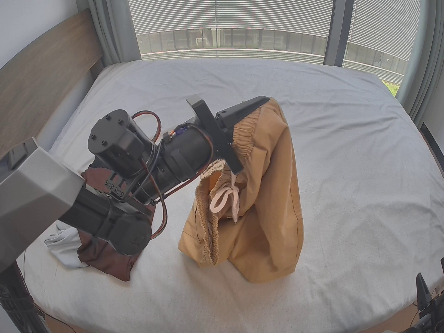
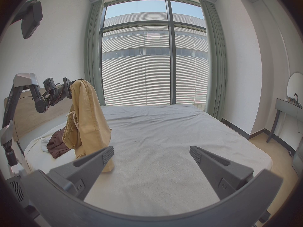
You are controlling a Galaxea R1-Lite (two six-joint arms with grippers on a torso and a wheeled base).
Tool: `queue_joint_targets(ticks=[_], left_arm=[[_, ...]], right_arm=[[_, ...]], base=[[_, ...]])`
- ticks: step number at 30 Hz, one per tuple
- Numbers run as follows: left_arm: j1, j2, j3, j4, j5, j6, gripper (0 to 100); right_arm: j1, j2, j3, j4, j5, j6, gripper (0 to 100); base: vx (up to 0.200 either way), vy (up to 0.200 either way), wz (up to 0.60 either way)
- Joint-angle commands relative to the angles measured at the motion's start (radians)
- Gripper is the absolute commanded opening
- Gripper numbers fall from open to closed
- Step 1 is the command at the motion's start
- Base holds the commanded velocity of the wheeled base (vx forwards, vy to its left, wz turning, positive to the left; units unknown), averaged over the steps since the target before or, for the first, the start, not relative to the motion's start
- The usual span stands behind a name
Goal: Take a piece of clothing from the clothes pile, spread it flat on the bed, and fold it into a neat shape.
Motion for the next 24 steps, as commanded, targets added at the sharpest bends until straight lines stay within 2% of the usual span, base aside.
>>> queue_joint_targets(ticks=[1, 8, 20, 24], left_arm=[[-0.020, 0.031, -0.046, 0.000, -0.004, -0.004, 0], [-0.058, 0.067, -0.122, 0.000, -0.010, -0.007, 0], [-0.080, 0.067, -0.152, -0.001, 0.018, -0.155, 0], [-0.066, 0.121, -0.154, -0.001, 0.038, -0.128, 0]], right_arm=[[0.001, -0.013, 0.018, -0.002, 0.000, 0.000, 100], [0.000, -0.013, 0.018, -0.002, 0.000, 0.000, 100], [0.000, -0.013, 0.018, 0.000, 0.000, 0.000, 100], [0.000, -0.013, 0.018, 0.000, 0.000, 0.000, 100]], base=[[0.000, 0.000, 0.00], [0.000, 0.000, 0.00], [0.000, 0.000, 0.00], [0.000, 0.000, 0.00]])
